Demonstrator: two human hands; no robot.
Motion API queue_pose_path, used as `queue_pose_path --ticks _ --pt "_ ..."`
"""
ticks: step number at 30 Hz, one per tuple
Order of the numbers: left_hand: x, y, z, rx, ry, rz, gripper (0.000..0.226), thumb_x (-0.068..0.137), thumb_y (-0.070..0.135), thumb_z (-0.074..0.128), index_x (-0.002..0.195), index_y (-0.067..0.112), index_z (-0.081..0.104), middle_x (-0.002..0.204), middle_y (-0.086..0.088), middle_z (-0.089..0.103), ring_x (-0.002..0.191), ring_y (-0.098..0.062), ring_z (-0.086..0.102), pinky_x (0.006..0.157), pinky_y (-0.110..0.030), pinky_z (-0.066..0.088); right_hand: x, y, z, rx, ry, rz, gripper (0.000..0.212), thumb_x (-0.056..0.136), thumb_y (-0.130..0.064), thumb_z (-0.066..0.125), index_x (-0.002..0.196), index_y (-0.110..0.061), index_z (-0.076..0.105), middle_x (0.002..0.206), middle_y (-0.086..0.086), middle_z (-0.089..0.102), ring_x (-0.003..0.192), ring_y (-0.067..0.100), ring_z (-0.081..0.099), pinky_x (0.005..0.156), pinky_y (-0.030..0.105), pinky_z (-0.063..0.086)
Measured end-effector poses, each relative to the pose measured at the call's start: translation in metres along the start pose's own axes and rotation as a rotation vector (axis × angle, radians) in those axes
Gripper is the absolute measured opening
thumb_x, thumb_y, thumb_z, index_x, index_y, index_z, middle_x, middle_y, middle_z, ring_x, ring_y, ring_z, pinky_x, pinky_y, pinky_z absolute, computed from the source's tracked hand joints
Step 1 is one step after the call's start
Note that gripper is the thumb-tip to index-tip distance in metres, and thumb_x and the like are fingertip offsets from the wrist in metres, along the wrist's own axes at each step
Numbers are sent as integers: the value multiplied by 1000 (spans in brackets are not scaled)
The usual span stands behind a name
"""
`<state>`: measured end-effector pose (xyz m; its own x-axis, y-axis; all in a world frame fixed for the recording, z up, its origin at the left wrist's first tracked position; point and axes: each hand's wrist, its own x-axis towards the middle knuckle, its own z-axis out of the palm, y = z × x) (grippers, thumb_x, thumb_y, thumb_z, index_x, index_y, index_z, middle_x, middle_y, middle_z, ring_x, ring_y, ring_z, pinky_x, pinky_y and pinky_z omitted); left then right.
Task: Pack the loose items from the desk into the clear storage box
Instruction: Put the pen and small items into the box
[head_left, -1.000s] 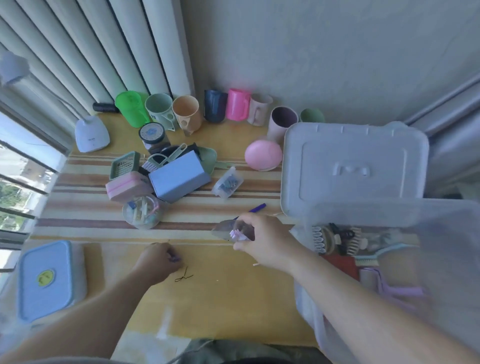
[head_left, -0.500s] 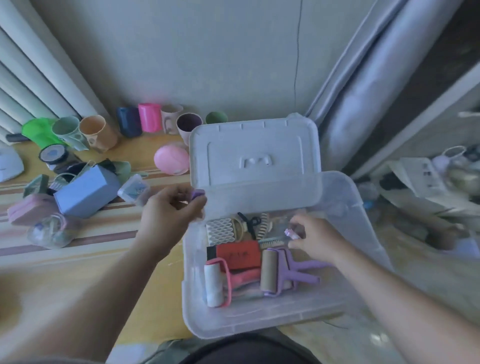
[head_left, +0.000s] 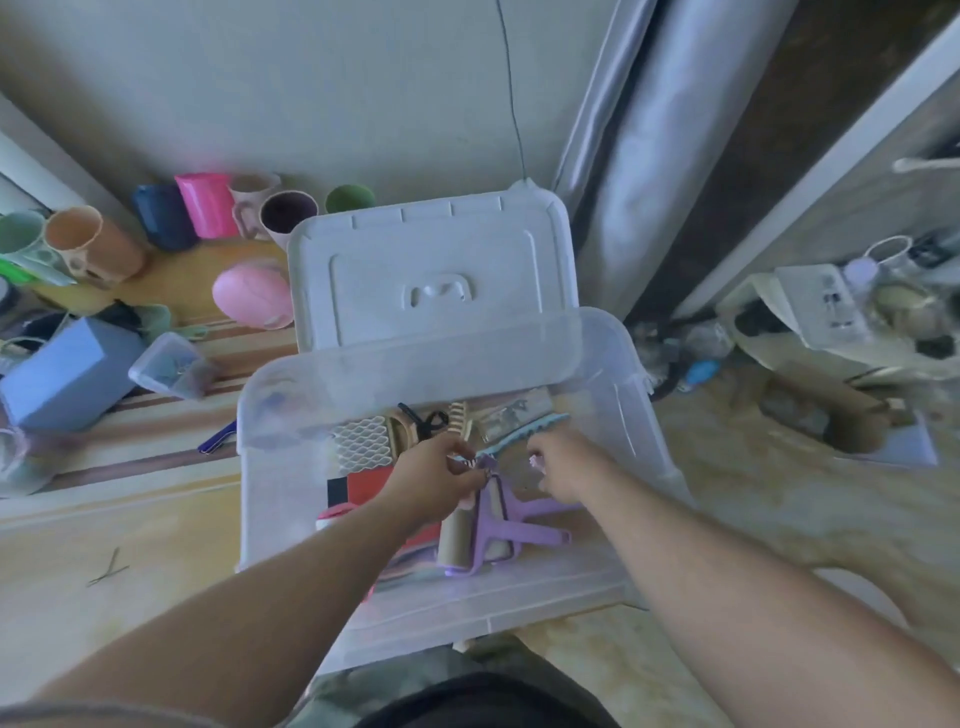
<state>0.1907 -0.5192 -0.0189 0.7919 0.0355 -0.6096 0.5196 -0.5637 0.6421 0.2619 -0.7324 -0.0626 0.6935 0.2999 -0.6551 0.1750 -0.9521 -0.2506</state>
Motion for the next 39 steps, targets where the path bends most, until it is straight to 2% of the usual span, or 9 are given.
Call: queue_pose_path --ticks 5,8,12,14,18,25,32,36,39 --pt "4 6 12 -130 10 -53 26 85 35 80 100 24 62 82 8 79 64 -11 71 55 -28 54 -24 -4 -19 169 91 -138 80 82 -23 76 155 -32 42 147 5 45 126 27 57 102 36 48" --pt "7 13 19 -191 -23 -64 28 84 29 82 101 21 61 83 4 79 64 -8 72 57 -23 53 -38 -17 -31 260 54 -339 63 75 -20 77 137 -28 63 124 1 65 114 20 62 96 32 50" --pt "9 18 28 -271 -132 -52 28 82 19 84 100 16 62 82 -6 78 62 -13 67 65 -37 57 -39 -18 -31 102 61 -367 24 76 -33 76 99 -27 73 94 -7 58 93 22 63 79 36 53" --pt "5 21 32 -365 -152 -71 32 82 12 84 104 8 62 82 -10 78 61 -15 67 55 -27 53 -38 -17 -28 52 41 -359 38 69 -54 73 94 -25 70 93 -4 62 88 20 63 75 37 53" --pt "6 18 38 -359 -61 -75 30 86 24 82 106 19 61 89 -3 79 65 -13 68 59 -31 52 -31 -9 -16 91 84 -263 21 79 -31 74 99 -25 72 95 -2 72 91 22 68 74 31 54" --pt "4 1 34 -236 24 -31 12 86 21 76 94 29 72 92 5 74 83 -13 69 81 -37 60 -14 5 -8 72 -2 -112 37 83 -3 66 116 -21 61 116 3 57 103 24 60 88 34 53" --pt "5 2 34 -248 13 -34 22 86 16 72 101 31 69 98 5 71 81 -10 68 79 -30 58 -14 6 -12 81 74 22 67 83 -8 68 143 -28 46 138 5 45 117 30 60 94 41 55" --pt "9 10 38 -349 0 -41 33 81 21 81 108 30 63 98 3 66 68 -6 63 71 -28 55 -27 -1 -23 282 3 -154 59 80 -21 76 137 -29 61 116 -8 63 106 16 63 87 27 50" --pt "13 13 40 -403 -64 -48 48 75 27 88 113 33 60 104 -2 68 83 -15 74 80 -33 59 -40 -8 -25 255 7 -255 54 79 -28 79 132 -30 66 110 -11 63 99 12 62 87 30 53"
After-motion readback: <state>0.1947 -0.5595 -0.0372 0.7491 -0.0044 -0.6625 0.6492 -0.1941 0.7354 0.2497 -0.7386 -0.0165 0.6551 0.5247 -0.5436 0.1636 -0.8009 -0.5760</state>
